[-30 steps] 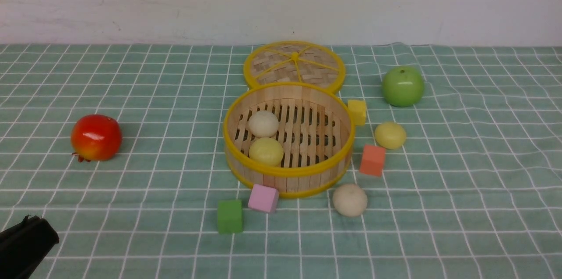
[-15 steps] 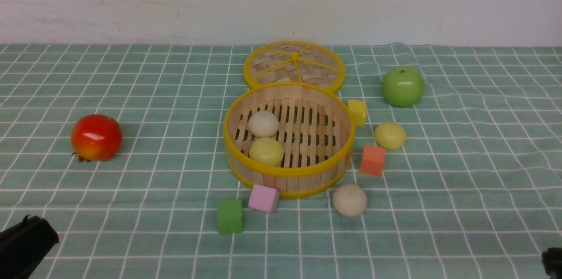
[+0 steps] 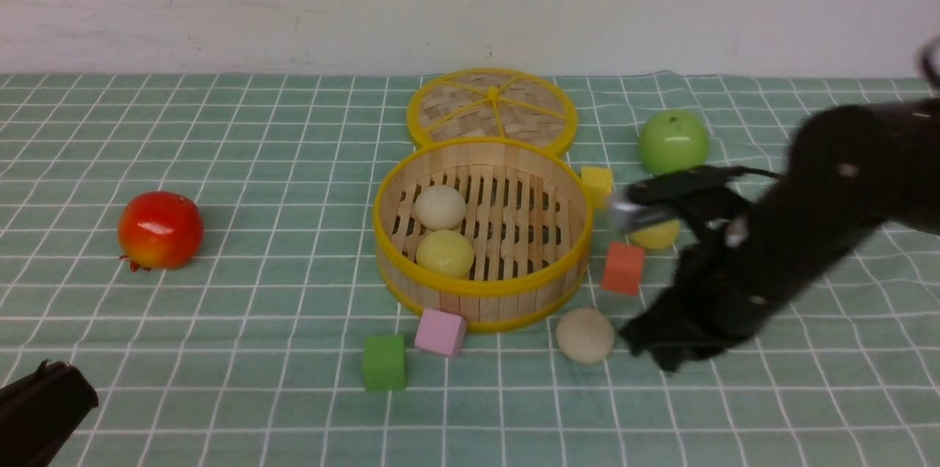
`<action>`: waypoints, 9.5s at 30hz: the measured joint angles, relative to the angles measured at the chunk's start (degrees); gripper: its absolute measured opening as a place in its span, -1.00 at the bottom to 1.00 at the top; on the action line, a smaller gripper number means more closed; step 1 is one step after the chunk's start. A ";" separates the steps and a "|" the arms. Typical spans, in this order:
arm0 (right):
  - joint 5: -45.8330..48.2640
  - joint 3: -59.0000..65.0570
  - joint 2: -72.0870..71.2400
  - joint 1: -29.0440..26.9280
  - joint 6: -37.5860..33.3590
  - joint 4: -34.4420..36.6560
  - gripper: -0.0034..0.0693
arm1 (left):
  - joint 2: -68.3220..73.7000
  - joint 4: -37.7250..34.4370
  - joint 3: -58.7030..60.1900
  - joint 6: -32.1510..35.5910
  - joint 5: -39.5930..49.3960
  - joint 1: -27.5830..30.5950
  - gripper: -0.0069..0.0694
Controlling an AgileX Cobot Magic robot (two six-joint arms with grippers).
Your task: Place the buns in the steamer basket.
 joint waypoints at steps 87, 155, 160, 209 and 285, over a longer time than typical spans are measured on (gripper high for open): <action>-16.19 -22.93 21.49 -13.18 10.31 -11.83 0.00 | 0.00 0.00 0.04 0.00 -0.05 0.00 -0.67; -37.18 -22.83 21.89 1.59 -10.71 5.96 0.49 | 0.00 0.00 0.04 0.00 -0.05 0.00 -0.55; -13.93 -22.83 7.09 0.42 -6.15 4.34 0.45 | 0.00 0.00 0.04 0.00 -0.05 0.00 -0.53; -26.34 68.86 -97.49 -24.62 6.93 -12.29 -0.94 | 0.21 0.00 0.04 0.00 -0.03 0.00 -0.42; -25.64 68.73 -97.54 -24.68 9.07 -12.35 -0.76 | -9.29 39.86 16.59 -44.49 10.91 17.75 -0.86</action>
